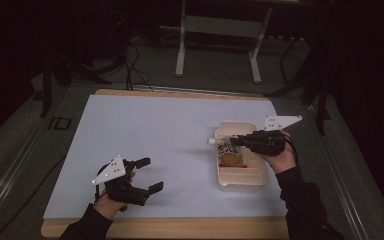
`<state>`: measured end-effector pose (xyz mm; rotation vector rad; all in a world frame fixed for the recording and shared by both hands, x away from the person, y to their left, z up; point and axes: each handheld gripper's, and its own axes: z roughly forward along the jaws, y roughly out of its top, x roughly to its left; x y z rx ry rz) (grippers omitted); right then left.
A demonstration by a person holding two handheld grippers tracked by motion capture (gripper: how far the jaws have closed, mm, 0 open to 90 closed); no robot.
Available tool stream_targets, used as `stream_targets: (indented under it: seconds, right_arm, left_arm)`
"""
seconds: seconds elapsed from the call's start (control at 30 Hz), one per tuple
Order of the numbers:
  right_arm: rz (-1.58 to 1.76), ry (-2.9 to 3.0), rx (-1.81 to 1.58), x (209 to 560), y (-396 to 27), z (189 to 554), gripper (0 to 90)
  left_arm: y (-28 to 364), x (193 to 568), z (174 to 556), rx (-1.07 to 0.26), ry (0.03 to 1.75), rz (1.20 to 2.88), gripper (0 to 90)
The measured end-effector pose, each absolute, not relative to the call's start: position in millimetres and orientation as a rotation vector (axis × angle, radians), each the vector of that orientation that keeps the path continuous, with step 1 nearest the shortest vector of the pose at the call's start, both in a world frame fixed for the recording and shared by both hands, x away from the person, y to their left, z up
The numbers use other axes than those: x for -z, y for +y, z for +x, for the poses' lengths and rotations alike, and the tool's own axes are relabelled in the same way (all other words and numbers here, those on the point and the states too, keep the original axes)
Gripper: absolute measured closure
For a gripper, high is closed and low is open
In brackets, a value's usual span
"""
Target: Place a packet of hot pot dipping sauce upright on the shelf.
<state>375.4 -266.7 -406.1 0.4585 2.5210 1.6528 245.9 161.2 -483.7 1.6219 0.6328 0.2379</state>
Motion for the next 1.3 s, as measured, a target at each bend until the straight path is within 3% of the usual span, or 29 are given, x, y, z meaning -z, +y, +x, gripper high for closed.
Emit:
stream_targets:
  seconds: [0.27,0.53,0.77,1.1,1.23,1.27,1.3]
  right_arm:
    - [0.549,2.522,-1.660,429.0,-279.9,368.4,85.1]
    - [0.594,2.480,-1.664,427.9,-290.0,364.2,77.9]
    - [0.594,2.380,-1.710,404.7,-290.5,358.6,76.0]
    - [0.537,2.400,-1.634,379.9,-260.3,339.0,72.9]
    - [0.570,2.396,-1.611,377.5,-242.7,328.8,51.5]
    - [0.570,2.396,-1.611,377.5,-242.7,328.8,51.5]
    - [0.584,2.378,-1.609,377.7,-239.7,326.9,44.8]
  left_arm:
    - [156.6,486.7,246.6,-0.238,0.625,1.640,5.9]
    - [152.7,489.1,248.5,-0.223,0.622,1.650,5.9]
    - [150.3,488.8,246.6,-0.226,0.610,1.655,5.9]
    - [149.2,490.2,246.1,-0.227,0.608,1.665,5.9]
    - [148.4,491.0,244.8,-0.226,0.607,1.669,5.9]
    - [148.1,491.2,244.6,-0.226,0.607,1.672,5.9]
    - [147.8,491.3,244.2,-0.225,0.607,1.673,5.9]
